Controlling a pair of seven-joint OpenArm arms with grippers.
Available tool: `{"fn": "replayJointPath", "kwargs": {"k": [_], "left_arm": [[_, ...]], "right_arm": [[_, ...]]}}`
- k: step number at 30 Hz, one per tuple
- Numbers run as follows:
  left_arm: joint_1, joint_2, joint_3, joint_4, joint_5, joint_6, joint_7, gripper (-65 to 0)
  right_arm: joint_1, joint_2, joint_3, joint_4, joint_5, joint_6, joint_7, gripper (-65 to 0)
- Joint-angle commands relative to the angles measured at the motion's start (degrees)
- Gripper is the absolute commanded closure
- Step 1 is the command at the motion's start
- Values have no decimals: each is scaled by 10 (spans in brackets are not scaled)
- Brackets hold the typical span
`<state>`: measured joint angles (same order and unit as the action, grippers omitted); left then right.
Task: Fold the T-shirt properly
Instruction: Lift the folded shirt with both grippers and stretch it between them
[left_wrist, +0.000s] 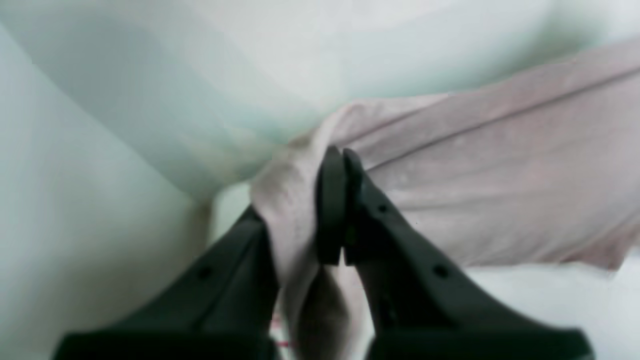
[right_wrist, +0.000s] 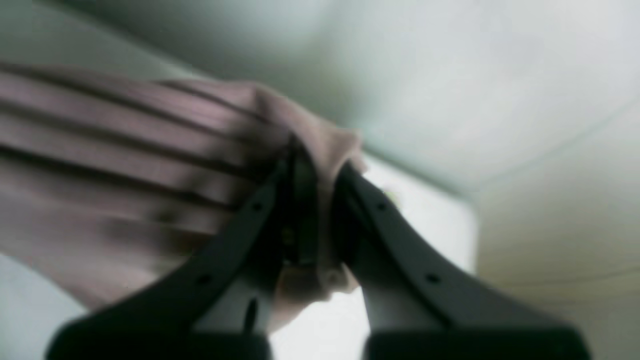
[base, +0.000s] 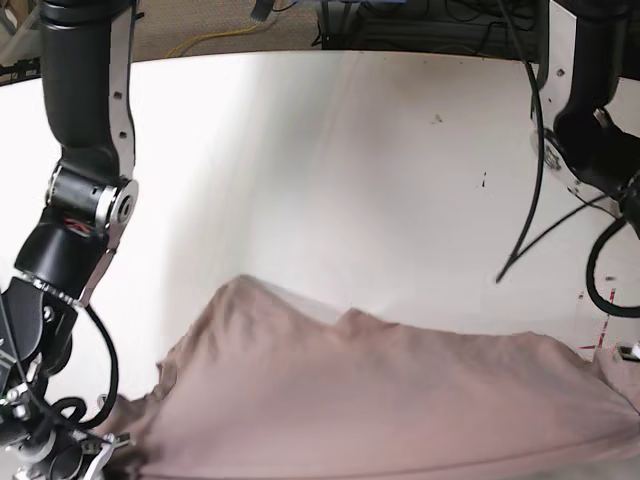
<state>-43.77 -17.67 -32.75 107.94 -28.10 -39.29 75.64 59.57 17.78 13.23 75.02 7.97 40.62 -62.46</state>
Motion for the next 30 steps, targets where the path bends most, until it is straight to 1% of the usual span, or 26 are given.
{"fn": "replayJointPath", "kwargs": {"k": [1, 3, 6, 8, 10, 13, 15, 18, 21, 26, 30], "left_arm": [[-53, -24, 1, 6, 12, 2, -4, -6], [-82, -26, 25, 4, 12, 2, -6, -26], [-86, -47, 56, 4, 11, 1, -7, -43], [-85, -50, 72, 4, 11, -7, -8, -42], [-77, -50, 76, 3, 11, -7, -8, -33], [-31, -50, 77, 6, 12, -7, -8, -7], [-2, -50, 77, 6, 12, -7, -8, -6], [50, -50, 77, 9, 11, -7, -8, -6], [101, -50, 77, 22, 11, -7, -8, -6], [213, -48, 77, 56, 11, -7, -8, -6], [290, -48, 77, 63, 10, -7, -8, -6]], "right_arm": [[57, 25, -25, 12, 7, -6, -11, 0], [88, 36, -36, 15, 31, -6, -28, 0], [102, 45, -38, 29, 56, -6, -52, 0], [97, 45, -38, 48, 66, -6, -67, 0], [72, 45, -37, 65, 68, -6, -70, 0], [17, 46, -34, 106, 68, -6, -71, 0], [-34, 46, -27, 136, 68, -6, -71, 0], [-123, 42, 5, 184, 68, -6, -72, 0], [-198, 39, 22, 210, 68, -6, -70, 0], [-325, 9, 66, 244, 68, -6, -60, 0], [-404, -13, 91, 266, 68, -6, -60, 0]]}}
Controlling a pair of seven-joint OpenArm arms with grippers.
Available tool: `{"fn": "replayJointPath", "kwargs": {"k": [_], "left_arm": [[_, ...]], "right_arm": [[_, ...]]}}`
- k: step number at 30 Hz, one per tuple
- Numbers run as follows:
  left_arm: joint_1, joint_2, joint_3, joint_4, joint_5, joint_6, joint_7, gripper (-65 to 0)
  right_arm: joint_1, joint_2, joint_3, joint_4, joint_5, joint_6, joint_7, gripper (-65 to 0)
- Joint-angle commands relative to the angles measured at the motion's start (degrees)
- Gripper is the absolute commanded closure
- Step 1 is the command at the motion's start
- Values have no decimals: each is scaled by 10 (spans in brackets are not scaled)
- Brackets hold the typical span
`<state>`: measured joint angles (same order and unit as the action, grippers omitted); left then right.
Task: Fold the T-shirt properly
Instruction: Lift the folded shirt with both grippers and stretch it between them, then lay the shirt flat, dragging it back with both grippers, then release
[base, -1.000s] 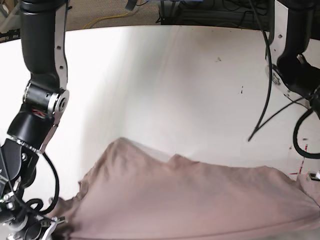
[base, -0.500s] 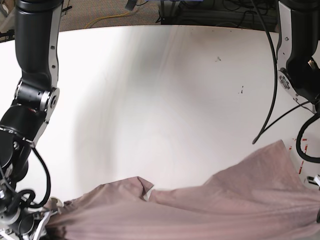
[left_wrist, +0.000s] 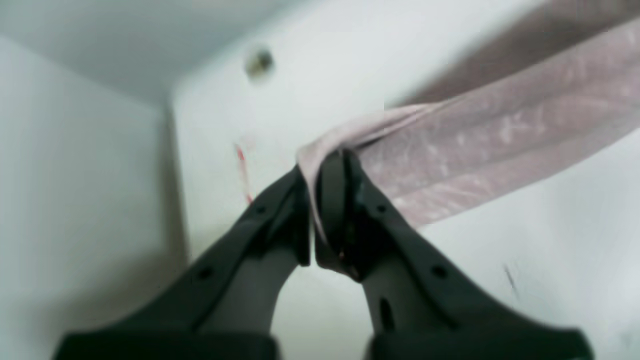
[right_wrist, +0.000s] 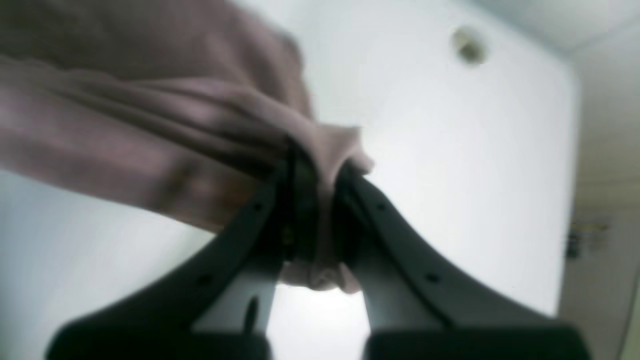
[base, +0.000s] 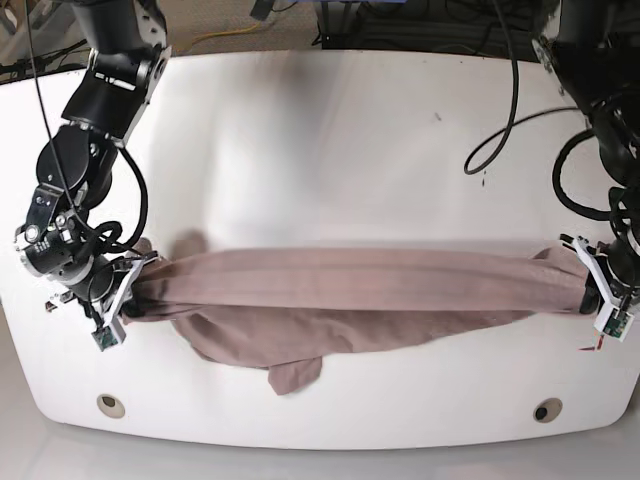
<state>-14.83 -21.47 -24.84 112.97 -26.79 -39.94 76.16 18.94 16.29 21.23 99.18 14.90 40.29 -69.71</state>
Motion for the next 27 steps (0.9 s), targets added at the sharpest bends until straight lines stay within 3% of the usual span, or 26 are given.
{"fn": "replayJointPath", "kwargs": {"k": [1, 10, 20, 23, 27], "left_arm": [[20, -10, -2, 15, -3, -1, -13, -6], [187, -12, -4, 17, -2, -1, -17, -6], [355, -13, -5, 15, 1, -1, -131, -6], [377, -17, -5, 14, 2, -1, -138, -6], [394, -39, -5, 14, 2, -1, -139, -7]], "right_arm": [[-19, -2, 19, 32, -2, -3, 13, 0], [-174, -39, 63, 54, -2, -3, 14, 0], [-263, -54, 69, 61, 17, -3, 12, 0], [-289, -49, 69, 61, 65, -3, 11, -55], [-318, -48, 90, 61, 120, -3, 10, -206]]}}
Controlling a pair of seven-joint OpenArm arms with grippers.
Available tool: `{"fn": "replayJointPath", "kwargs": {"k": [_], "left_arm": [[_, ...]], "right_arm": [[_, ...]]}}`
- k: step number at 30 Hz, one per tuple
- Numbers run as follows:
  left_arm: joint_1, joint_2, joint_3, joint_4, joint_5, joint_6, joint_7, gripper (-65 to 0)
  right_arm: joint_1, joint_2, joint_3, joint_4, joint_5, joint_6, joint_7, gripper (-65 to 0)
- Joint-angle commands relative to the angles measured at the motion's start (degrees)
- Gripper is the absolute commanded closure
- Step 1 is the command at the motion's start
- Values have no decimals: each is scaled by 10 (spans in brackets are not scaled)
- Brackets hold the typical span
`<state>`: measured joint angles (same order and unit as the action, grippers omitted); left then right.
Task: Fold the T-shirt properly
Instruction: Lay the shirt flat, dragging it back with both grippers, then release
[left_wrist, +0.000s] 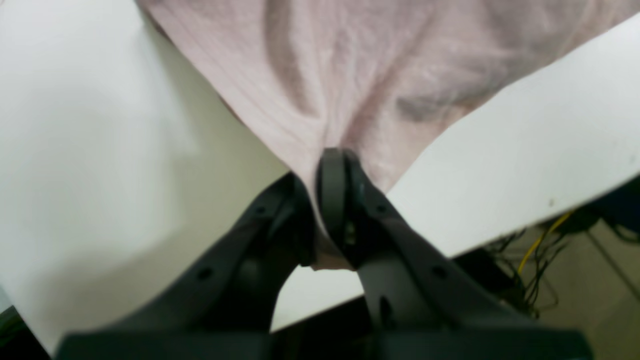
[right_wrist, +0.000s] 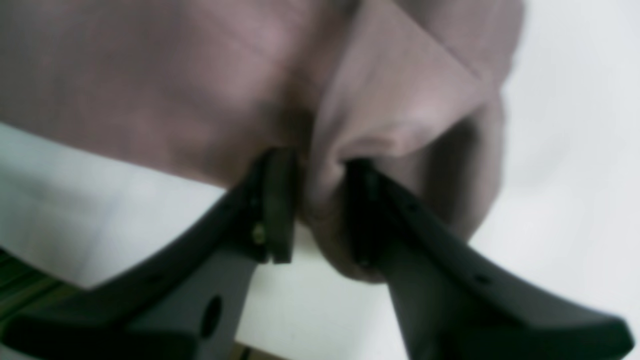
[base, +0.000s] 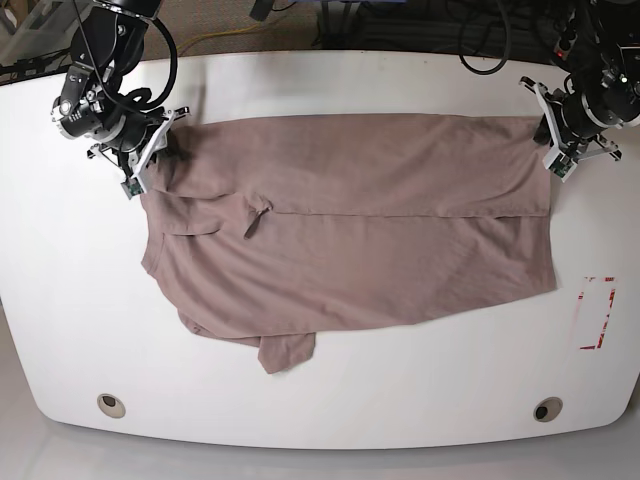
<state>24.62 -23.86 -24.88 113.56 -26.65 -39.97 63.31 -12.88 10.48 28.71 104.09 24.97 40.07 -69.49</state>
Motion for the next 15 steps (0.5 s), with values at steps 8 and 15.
{"fn": "replayJointPath", "kwargs": {"k": [8, 15], "left_arm": [[5, -40, -39, -23, 1, 0, -11, -11], [8, -55, -47, -24, -5, 0, -8, -190]], "right_arm": [[-19, 28, 54, 7, 36, -1, 7, -274], [-33, 42, 57, 11, 51, -1, 7, -276]]}}
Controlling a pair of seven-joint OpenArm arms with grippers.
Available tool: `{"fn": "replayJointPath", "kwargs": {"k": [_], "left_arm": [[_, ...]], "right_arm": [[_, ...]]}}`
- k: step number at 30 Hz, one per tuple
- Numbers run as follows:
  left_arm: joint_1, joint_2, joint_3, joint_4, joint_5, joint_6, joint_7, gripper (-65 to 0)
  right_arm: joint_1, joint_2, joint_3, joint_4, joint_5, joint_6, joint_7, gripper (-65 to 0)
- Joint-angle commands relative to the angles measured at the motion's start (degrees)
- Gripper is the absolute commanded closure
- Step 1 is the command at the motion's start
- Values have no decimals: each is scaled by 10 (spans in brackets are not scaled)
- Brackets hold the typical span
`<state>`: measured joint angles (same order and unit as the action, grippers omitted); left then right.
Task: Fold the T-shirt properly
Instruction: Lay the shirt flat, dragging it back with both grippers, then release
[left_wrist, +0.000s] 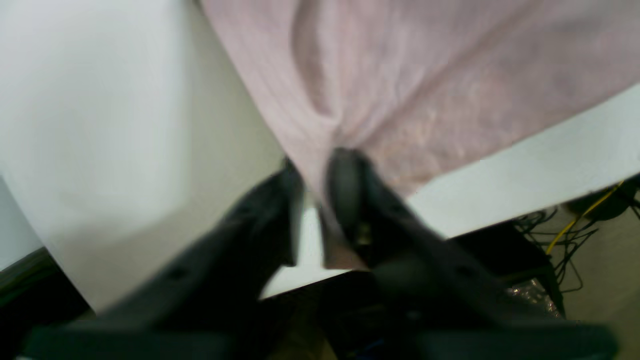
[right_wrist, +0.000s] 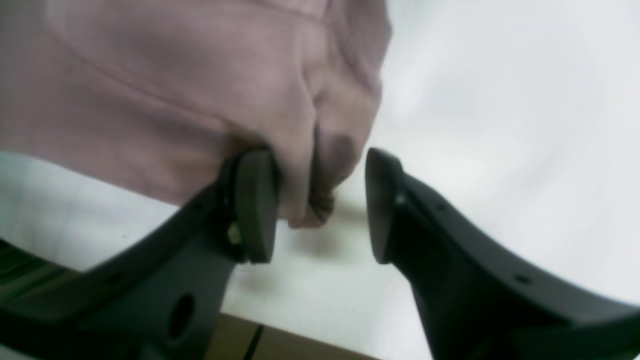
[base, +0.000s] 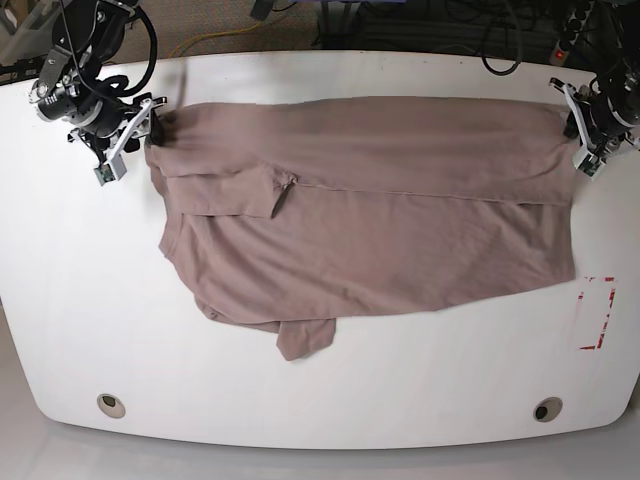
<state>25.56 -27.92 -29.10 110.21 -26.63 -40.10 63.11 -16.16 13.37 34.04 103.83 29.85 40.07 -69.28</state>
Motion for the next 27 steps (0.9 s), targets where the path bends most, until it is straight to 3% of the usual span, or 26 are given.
{"fn": "replayJointPath", "kwargs": {"k": [1, 4, 7, 15, 18, 22, 27], "left_arm": [[-1, -15, -5, 10, -7, 1, -6, -225], [0, -15, -10, 10, -23, 1, -6, -368], [12, -15, -49, 10, -27, 1, -5, -435], [10, -15, -131, 13, -29, 1, 20, -451], [-1, -15, -138, 24, -37, 1, 25, -451], [-10, -16, -146, 28, -108, 1, 61, -449], [-5, -35, -154, 25, -211, 1, 66, -450]], "right_arm": [[-1, 13, 4, 14, 3, -1, 5, -276], [-2, 12, 6, 28, 3, -1, -5, -273], [-3, 13, 6, 40, 3, -1, -22, -274], [-1, 8, 69, 69, 4, -1, -64, -276], [-1, 7, 79, 72, 40, -1, -67, -276], [-3, 12, 79, 70, 81, -1, -69, -276], [-3, 7, 76, 72, 91, -1, -70, -273]]}}
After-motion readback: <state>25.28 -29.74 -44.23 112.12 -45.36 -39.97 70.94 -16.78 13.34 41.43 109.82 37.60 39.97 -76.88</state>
